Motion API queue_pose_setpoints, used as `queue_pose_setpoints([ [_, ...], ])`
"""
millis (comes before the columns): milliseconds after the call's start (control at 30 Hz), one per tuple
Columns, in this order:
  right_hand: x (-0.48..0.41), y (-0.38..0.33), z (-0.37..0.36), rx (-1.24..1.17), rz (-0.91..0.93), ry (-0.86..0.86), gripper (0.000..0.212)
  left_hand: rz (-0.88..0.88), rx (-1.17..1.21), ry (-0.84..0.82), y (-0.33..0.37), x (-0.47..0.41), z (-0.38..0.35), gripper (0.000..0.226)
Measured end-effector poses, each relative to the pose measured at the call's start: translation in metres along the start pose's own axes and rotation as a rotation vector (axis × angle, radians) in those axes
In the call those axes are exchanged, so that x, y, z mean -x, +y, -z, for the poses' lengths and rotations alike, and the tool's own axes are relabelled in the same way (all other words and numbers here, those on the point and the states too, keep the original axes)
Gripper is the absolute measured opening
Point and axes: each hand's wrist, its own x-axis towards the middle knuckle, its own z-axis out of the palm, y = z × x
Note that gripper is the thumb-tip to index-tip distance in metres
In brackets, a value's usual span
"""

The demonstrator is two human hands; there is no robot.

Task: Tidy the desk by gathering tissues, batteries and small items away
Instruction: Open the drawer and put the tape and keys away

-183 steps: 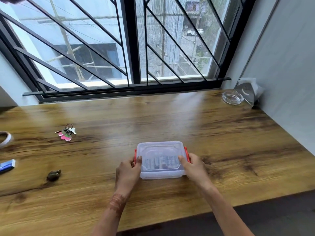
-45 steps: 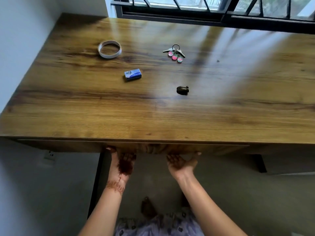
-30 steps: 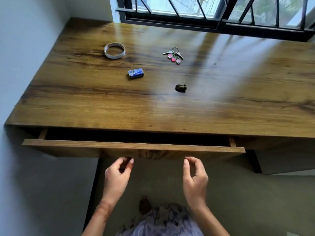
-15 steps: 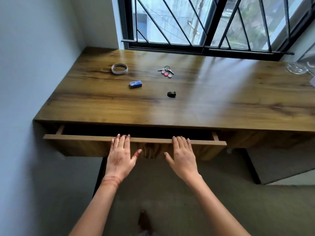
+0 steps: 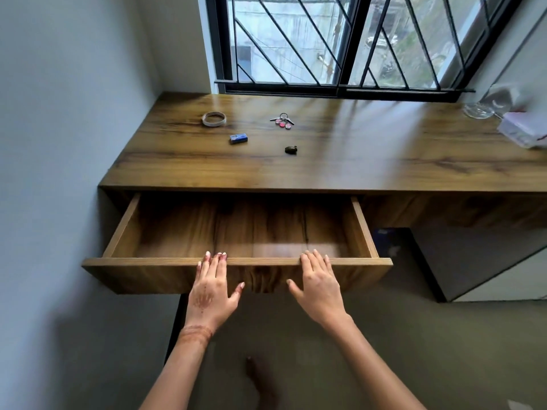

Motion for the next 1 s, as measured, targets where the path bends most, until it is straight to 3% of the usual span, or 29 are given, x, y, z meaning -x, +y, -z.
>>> queue_pose_setpoints([
  [367, 0.043, -0.012, 0.015, -0.017, -0.017, -0.013, 0.052, 0.038, -0.005, 0.039, 0.004, 0.044, 0.009, 0.065],
  [567, 0.038, -0.014, 0.022, -0.052, -0.059, -0.014, 0.038, 0.077, -0.031, 0.125, 0.013, 0.036, 0.018, 0.041],
  [667, 0.032, -0.013, 0.023, -0.077, -0.077, -0.010, 0.035, 0.137, -0.057, 0.108, 0.019, 0.026, 0.028, 0.039],
  [1000, -0.066, -0.006, 0.032, -0.232, -0.076, 0.168, 0.037, 0.179, 0.051, 0.230, 0.022, -0.067, 0.034, 0.017],
])
